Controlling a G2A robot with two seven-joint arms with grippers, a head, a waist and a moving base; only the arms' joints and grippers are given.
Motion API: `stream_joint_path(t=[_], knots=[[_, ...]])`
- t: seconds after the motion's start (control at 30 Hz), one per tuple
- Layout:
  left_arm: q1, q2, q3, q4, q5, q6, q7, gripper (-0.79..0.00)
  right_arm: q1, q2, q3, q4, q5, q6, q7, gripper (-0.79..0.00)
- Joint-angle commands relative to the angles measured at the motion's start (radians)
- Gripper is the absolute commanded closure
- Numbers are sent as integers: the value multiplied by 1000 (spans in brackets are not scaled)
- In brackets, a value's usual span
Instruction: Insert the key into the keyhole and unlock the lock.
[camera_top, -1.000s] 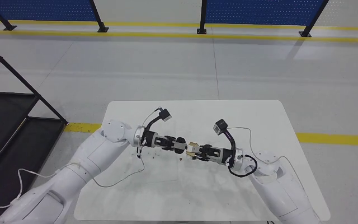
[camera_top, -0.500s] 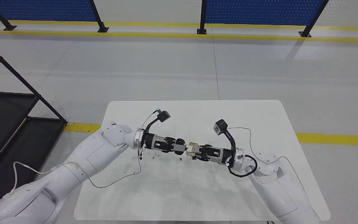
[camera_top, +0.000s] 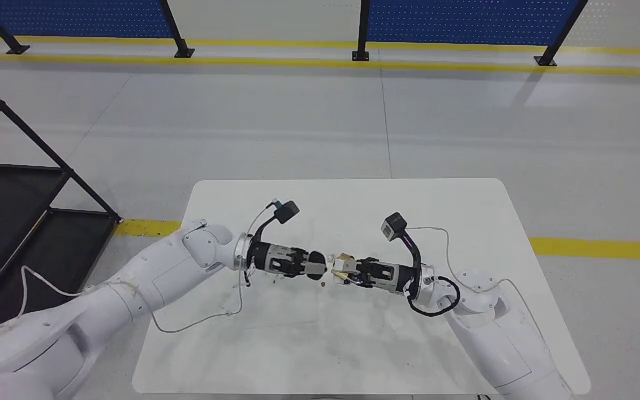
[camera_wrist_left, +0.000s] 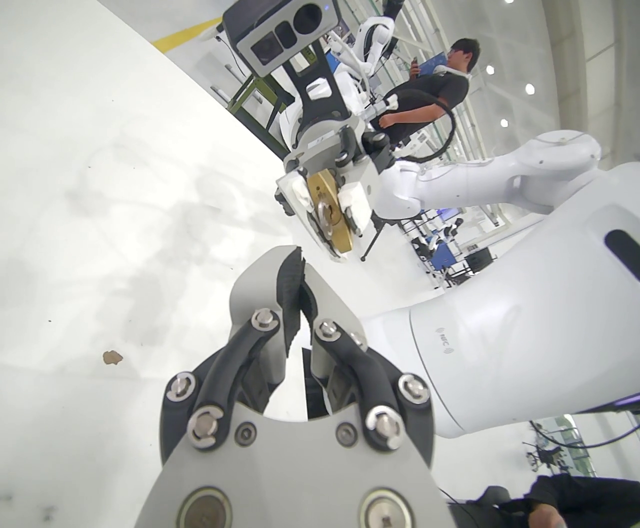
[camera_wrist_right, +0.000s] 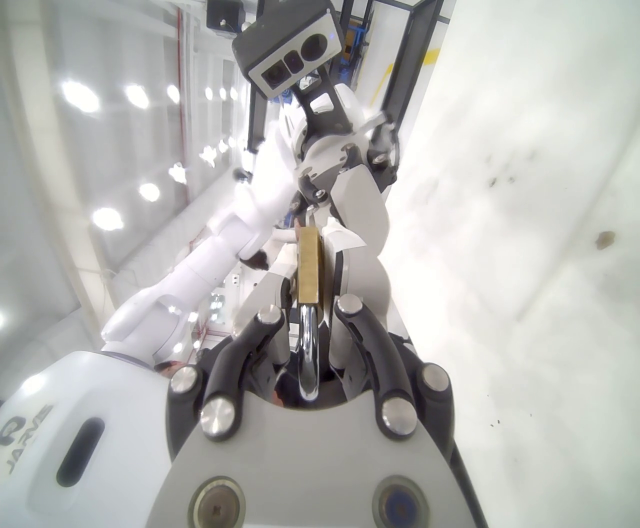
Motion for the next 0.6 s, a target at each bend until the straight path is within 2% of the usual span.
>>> stream_joint_path(t=[0.0,0.17,0.3,0.43,0.53,0.57], knots=[[-21,4,28,-1,-18,1,-1,0,0,0,0,0,0,0,0,0],[-57,16,56,-14,-16,1,-1,0,0,0,0,0,0,0,0,0],[-68,30,41,-35,27,1,-1,-15,0,0,0,0,0,0,0,0],[-58,43,6,-58,68,1,-1,-120,0,0,0,0,0,0,0,0],[-47,50,-22,-66,94,1,-1,-240,0,0,0,0,0,0,0,0],[-43,51,-29,-71,100,1,-1,-314,0,0,0,0,0,0,0,0]])
